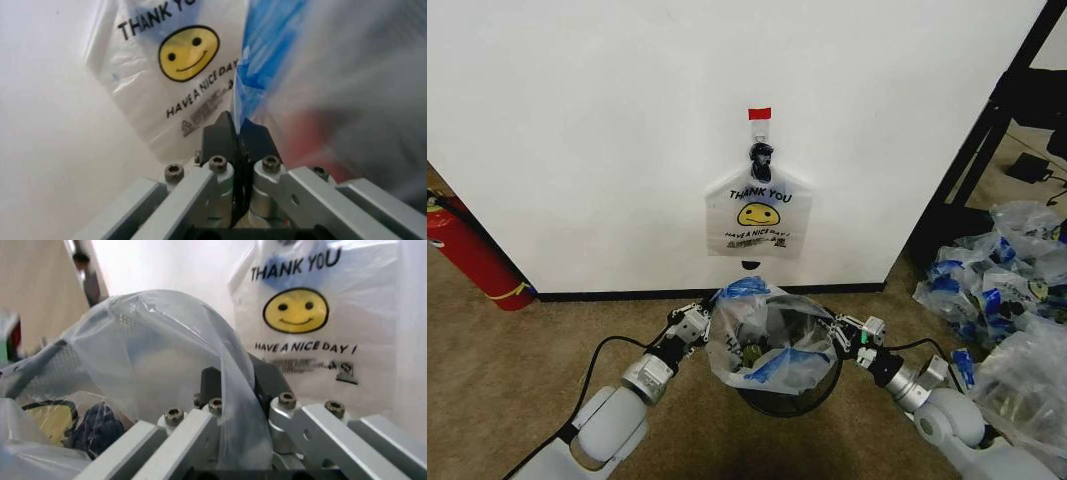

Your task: Pick up the garbage bag from the wall and place it over the trash bin.

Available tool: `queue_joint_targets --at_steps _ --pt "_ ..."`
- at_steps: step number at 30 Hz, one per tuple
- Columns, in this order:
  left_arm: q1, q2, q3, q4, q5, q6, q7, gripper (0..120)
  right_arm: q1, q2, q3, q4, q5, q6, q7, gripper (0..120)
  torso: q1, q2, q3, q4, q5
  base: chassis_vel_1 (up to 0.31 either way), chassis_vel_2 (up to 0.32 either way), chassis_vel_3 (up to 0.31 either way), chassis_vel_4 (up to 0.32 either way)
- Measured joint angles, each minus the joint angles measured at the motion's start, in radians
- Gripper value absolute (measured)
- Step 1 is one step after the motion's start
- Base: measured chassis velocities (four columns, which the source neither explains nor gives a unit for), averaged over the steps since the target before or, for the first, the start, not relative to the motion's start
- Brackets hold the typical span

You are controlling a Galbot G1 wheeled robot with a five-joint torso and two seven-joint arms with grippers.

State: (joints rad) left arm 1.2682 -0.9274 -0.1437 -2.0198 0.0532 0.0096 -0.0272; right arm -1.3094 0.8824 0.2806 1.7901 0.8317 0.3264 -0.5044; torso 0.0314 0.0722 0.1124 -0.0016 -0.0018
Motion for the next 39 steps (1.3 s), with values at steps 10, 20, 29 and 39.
queue_joint_targets --at_steps 10,20,29,39 --pt "-0.012 -0.014 -0.01 0.033 0.006 -0.034 0.003 0 0.003 0.005 -0.006 0.009 0.165 -0.002 0.006 1 0.0 0.0 0.0 0.0 -0.0001 0.0 0.0 0.0 0.0" --pt "0.007 -0.029 -0.023 0.025 -0.185 -0.092 -0.053 20 -0.005 0.077 -0.055 0.011 0.122 0.044 0.204 1 0.0 0.0 0.0 0.0 -0.0001 0.0 0.0 0.0 0.0" --pt "0.028 -0.063 -0.128 0.083 -0.364 -0.173 -0.088 54 -0.025 0.168 -0.094 0.027 0.055 0.114 0.513 1 0.0 0.0 0.0 0.0 -0.0004 0.0 0.0 0.0 0.0" --pt "0.195 -0.121 -0.079 -0.38 -0.667 -0.027 -0.197 93 -0.009 0.222 -0.144 -0.006 -0.085 0.199 0.643 1 0.0 0.0 0.0 -0.0002 0.0004 0.0 0.0 0.0 0.0"
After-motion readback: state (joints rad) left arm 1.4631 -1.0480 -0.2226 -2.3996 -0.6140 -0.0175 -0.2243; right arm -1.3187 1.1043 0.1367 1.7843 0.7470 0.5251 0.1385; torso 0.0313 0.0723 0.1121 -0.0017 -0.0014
